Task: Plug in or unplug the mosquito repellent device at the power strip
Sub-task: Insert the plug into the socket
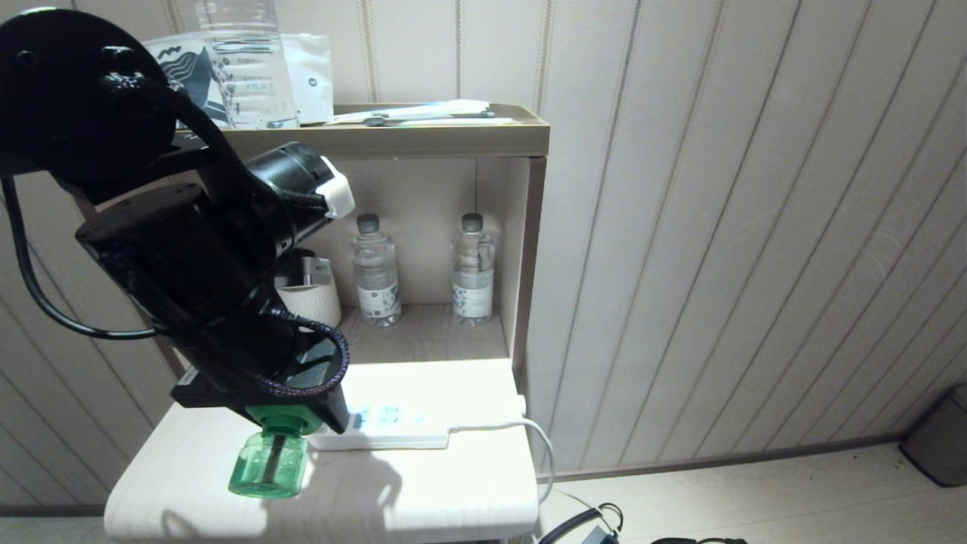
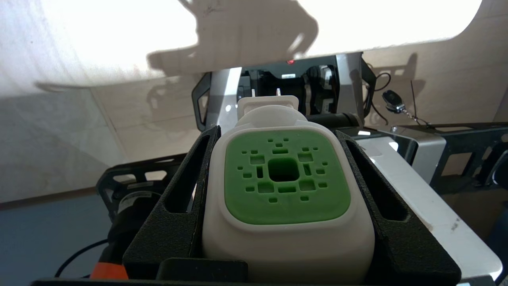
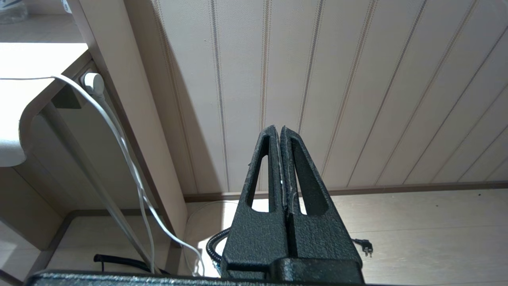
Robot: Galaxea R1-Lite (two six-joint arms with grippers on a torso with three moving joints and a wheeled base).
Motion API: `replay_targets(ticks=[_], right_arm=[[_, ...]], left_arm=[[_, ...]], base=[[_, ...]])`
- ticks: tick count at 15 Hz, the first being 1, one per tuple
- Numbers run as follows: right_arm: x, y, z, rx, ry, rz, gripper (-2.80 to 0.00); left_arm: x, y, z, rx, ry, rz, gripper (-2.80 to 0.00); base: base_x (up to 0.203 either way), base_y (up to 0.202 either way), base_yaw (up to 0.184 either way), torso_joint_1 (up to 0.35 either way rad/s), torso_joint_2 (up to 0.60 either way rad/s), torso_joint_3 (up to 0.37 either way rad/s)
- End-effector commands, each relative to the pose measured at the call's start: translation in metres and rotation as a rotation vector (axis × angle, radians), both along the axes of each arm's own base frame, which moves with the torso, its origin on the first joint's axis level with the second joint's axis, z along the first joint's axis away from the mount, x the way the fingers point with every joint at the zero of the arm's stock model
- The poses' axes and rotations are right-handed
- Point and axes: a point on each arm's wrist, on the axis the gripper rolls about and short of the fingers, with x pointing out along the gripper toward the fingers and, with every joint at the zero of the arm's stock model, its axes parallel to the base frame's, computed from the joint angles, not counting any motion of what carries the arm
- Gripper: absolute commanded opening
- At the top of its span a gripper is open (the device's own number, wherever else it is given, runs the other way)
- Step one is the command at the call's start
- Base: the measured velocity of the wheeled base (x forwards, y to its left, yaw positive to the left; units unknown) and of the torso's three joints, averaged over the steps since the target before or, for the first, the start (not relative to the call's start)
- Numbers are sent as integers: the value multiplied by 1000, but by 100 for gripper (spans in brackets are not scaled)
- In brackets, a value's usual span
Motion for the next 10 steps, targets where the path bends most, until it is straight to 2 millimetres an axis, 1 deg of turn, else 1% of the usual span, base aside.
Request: replay_targets(ticks=[1, 2, 4, 6, 7, 8, 9, 10], right_arm=[[0, 0, 0, 1, 0, 1, -280], [0, 0, 0, 1, 0, 1, -280], [0, 0, 0, 1, 0, 1, -280], [0, 0, 0, -1, 0, 1, -280], [0, 0, 0, -1, 0, 1, -280], [0, 0, 0, 1, 0, 1, -280], [0, 0, 0, 0, 0, 1, -280], [0, 0, 0, -1, 0, 1, -280]], left_arm=[[-6, 3, 2, 1, 4, 1, -280], [-8, 1, 0, 9, 8, -11, -280], [-12, 2, -2, -2, -12, -17, -280], [-4, -2, -10, -27, -66, -18, -280], [2, -4, -17, -15, -56, -21, -280], [7, -3, -20, -9, -50, -14, -280], [16, 0, -27, 8, -28, 4, -280], [21, 5, -31, 31, 1, 5, -280]], base=[[0, 0, 0, 0, 0, 0], [0, 0, 0, 0, 0, 0], [0, 0, 0, 0, 0, 0], [0, 0, 0, 0, 0, 0], [0, 0, 0, 0, 0, 0], [0, 0, 0, 0, 0, 0], [0, 0, 0, 0, 0, 0], [0, 0, 0, 0, 0, 0]])
